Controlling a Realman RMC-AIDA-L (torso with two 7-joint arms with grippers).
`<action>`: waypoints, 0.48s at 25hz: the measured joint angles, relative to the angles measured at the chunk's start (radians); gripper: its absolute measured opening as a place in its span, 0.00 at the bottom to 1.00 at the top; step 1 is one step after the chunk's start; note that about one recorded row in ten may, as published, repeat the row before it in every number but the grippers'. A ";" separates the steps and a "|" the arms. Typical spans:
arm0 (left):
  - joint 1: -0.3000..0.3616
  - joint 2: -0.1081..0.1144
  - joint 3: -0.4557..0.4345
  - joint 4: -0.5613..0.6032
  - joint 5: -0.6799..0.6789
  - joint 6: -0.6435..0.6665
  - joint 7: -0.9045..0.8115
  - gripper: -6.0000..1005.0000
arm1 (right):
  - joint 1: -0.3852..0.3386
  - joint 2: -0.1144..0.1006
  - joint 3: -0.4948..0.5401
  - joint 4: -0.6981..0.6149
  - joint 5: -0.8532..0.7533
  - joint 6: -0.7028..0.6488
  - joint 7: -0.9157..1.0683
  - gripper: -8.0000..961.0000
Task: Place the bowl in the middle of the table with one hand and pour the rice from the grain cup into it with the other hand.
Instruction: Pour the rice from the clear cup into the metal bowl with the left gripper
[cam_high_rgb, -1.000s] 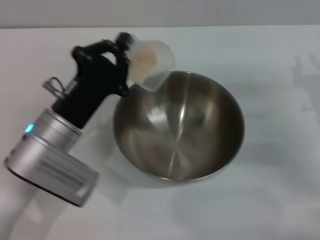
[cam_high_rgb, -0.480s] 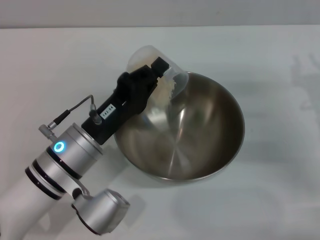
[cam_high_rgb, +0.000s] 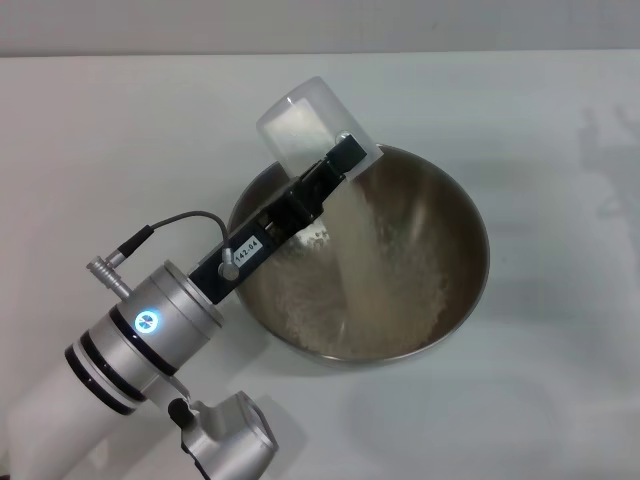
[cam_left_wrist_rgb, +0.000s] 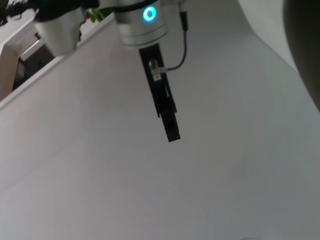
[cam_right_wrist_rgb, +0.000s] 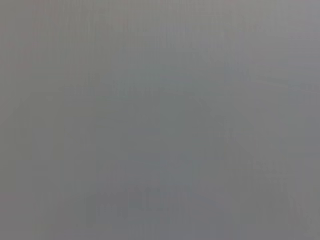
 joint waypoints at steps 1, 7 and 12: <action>0.000 0.000 0.000 0.000 0.000 0.000 0.000 0.05 | 0.000 0.000 0.000 0.000 0.000 0.000 0.000 0.40; -0.004 0.000 0.010 0.004 0.001 -0.001 0.072 0.06 | 0.001 0.000 0.000 0.000 0.000 0.000 0.000 0.40; 0.000 0.000 0.007 0.001 -0.005 -0.002 0.054 0.06 | 0.001 0.000 0.000 0.000 0.000 0.000 0.000 0.40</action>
